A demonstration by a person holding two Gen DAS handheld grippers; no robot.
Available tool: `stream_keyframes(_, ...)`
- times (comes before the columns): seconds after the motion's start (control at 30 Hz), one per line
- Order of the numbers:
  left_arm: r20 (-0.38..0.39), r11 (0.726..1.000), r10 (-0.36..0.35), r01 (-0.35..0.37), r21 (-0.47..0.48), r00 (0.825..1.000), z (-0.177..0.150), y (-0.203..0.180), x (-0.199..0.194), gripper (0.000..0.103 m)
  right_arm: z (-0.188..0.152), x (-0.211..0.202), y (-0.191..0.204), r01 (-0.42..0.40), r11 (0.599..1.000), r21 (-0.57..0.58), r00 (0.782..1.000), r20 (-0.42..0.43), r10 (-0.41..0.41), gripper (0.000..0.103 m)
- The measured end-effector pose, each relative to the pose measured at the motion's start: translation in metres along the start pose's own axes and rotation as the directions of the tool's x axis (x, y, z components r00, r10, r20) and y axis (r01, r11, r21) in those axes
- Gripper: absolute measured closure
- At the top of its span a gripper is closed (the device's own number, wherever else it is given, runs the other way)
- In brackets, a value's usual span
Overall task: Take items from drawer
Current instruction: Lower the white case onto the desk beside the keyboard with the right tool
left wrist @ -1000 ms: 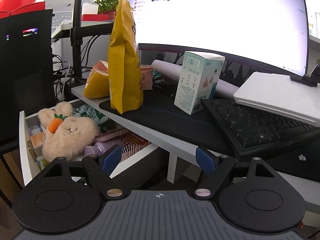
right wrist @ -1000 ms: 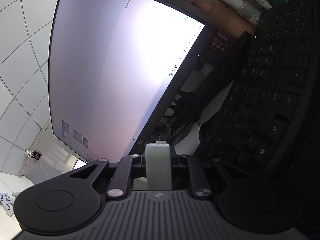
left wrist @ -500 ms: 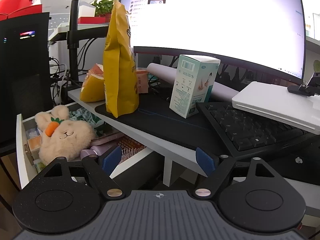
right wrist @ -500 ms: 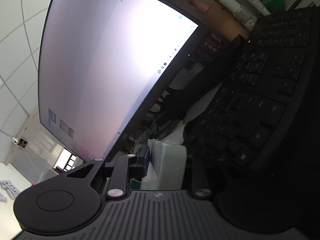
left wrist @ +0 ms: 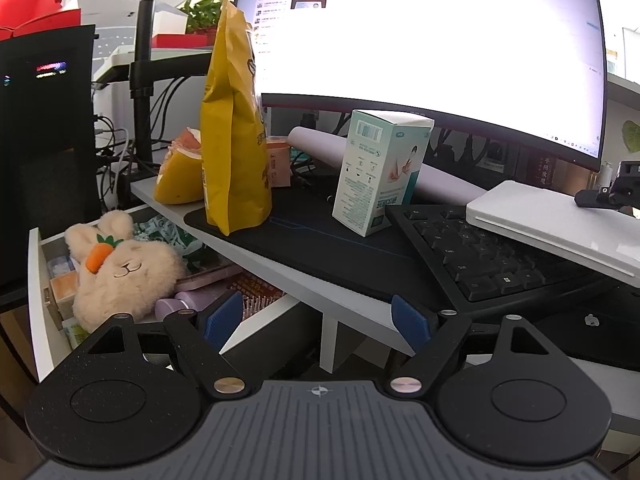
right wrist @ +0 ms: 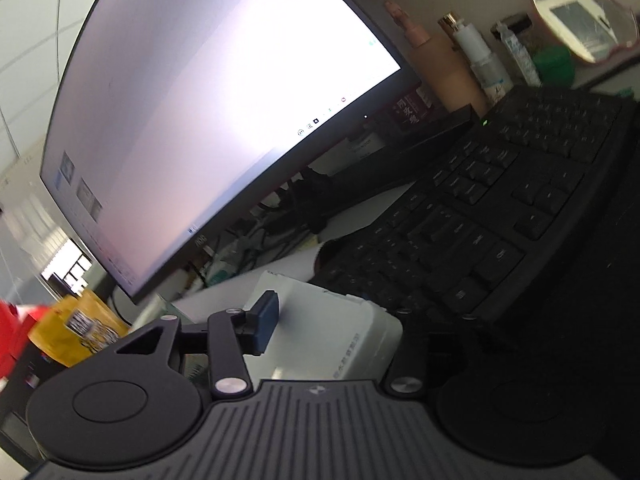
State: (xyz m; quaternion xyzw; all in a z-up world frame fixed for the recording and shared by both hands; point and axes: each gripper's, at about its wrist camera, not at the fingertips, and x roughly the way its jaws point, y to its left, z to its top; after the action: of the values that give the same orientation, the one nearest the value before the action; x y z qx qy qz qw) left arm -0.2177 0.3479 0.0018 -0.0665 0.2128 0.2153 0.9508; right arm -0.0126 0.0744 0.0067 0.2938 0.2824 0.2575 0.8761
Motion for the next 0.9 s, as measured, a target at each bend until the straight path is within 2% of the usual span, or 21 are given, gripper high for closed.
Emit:
stream_keyframes(0.17, 0.002, 1.0, -0.001, 0.001, 0.0, 1.0, 0.0, -0.001, -0.001, 0.017, -0.001, -0.003, 0.007, 0.046, 0.997, -0.057, 0.999, 0.004, -0.046, 0.055)
stream_keyframes(0.23, 0.0, 1.0, -0.001, 0.001, -0.001, 1.0, 0.0, 0.0, 0.0, 0.017, -0.001, -0.004, 0.009, 0.064, 0.995, -0.076, 0.998, 0.002, -0.064, 0.05)
stream_keyframes(0.4, -0.001, 1.0, -0.003, 0.003, -0.002, 1.0, 0.0, -0.001, 0.0, 0.017, -0.002, -0.005, 0.012, 0.083, 0.992, -0.099, 0.997, 0.002, -0.083, 0.048)
stream_keyframes(0.53, -0.003, 1.0, -0.003, 0.003, -0.004, 1.0, -0.001, 0.0, 0.001, 0.017, -0.003, -0.005, 0.018, 0.098, 0.985, -0.143, 0.995, 0.006, -0.098, 0.038)
stream_keyframes(0.77, -0.006, 1.0, -0.004, 0.004, -0.007, 1.0, -0.002, 0.0, 0.002, 0.017, -0.005, -0.004, 0.025, 0.125, 0.973, -0.192, 0.992, 0.01, -0.126, 0.037)
stream_keyframes(0.9, -0.005, 1.0, -0.019, 0.019, -0.007, 1.0, -0.002, -0.002, 0.001, 0.017, -0.01, -0.003, 0.03, 0.139, 0.962, -0.235, 0.99, 0.028, -0.136, 0.032)
